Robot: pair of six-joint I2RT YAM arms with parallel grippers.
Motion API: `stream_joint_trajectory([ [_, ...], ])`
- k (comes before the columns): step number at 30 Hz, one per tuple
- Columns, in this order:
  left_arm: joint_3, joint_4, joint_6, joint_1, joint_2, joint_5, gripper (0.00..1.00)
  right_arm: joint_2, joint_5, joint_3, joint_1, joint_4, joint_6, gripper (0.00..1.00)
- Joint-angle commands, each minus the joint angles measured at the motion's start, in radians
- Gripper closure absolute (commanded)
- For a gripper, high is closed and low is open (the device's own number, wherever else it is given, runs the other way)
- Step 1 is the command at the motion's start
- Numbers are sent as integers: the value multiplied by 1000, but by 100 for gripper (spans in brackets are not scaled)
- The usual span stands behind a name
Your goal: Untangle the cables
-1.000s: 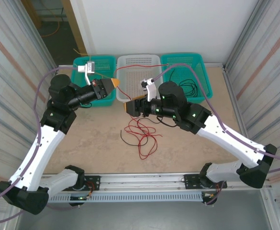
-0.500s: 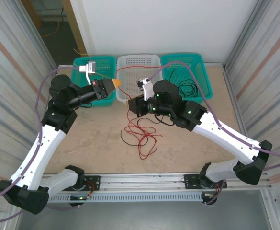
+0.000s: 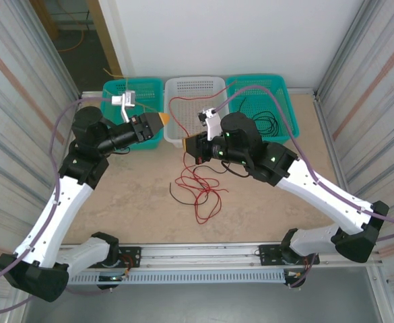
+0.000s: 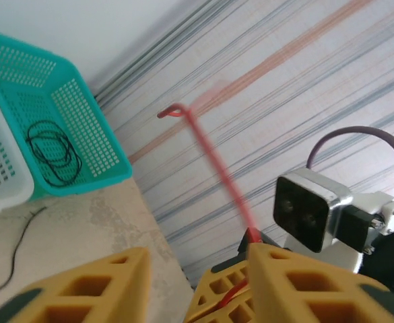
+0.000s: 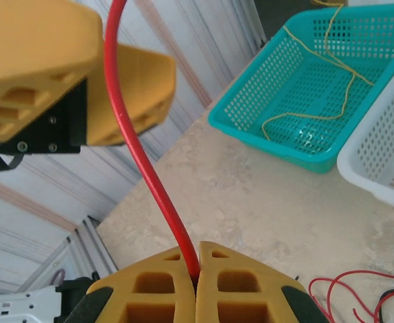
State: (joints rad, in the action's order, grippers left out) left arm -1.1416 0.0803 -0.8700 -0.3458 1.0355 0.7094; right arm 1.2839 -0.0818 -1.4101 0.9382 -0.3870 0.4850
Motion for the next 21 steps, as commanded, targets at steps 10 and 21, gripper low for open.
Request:
stream_joint_trajectory([
  [10,241,-201,-1,-152,-71,-120,54,-40,24,-4,-96,63,92,100],
  [21,242,-69,68,-223,-34,-248,65,118,-54,-151,-251,56,91,100],
])
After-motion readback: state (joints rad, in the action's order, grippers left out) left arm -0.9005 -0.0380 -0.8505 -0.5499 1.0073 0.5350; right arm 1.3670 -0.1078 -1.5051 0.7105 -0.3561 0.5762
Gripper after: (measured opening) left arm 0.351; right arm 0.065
